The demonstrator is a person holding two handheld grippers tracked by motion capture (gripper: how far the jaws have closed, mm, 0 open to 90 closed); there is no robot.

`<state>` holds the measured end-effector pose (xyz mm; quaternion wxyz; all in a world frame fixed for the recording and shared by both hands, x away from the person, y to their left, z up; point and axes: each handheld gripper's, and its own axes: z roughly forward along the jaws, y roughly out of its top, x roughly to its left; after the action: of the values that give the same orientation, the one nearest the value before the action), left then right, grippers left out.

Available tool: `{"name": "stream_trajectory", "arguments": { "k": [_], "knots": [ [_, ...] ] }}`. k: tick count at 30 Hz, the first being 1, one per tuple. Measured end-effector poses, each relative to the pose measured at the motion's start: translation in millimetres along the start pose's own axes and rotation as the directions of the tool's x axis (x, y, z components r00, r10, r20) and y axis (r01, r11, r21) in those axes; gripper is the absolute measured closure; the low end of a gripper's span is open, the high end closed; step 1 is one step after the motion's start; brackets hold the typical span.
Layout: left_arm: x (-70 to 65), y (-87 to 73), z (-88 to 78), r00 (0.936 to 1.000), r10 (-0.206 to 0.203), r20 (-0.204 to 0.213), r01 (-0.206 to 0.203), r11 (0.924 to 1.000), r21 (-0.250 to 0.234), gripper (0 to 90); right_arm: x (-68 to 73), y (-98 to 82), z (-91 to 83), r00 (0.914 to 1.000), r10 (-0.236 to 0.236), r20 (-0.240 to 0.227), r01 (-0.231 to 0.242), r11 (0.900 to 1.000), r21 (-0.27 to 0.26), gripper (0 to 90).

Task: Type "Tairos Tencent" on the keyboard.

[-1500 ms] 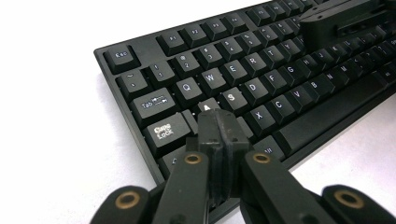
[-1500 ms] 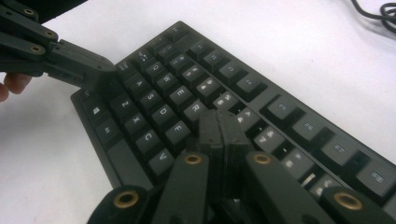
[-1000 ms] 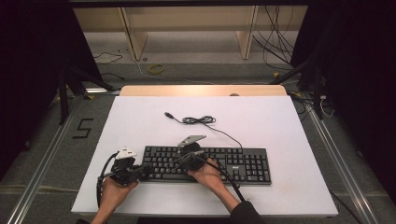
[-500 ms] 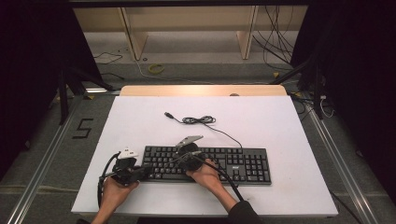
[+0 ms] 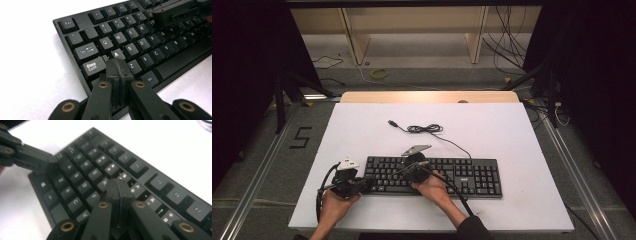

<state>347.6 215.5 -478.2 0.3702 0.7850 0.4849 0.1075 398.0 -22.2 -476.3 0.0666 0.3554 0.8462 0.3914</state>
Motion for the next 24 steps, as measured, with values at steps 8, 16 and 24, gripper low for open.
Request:
{"name": "stream_trajectory", "arguments": {
  "k": [8, 16, 24],
  "knots": [
    [-3.0, 2.2, -6.1, 0.9997, 0.009, 0.022, -0.008, 0.9977, -0.067, 86.3, -1.5, 2.6, -11.6, 0.9999, 0.009, -0.01, -0.01, 0.999, -0.035, 87.7],
    [-3.7, 3.0, -6.8, 0.9988, 0.011, 0.048, -0.006, 0.9954, -0.096, 79.3, -4.9, 1.2, -19.8, 0.9995, 0.011, -0.029, -0.013, 0.998, -0.059, 81.6],
    [-1.1, 5.3, -7.9, 0.9971, -0.029, 0.07, 0.038, 0.9913, -0.126, 62.1, -8.4, -3.2, -34.0, 0.9983, 0.011, -0.056, -0.016, 0.995, -0.095, 66.6]
  ]
}}
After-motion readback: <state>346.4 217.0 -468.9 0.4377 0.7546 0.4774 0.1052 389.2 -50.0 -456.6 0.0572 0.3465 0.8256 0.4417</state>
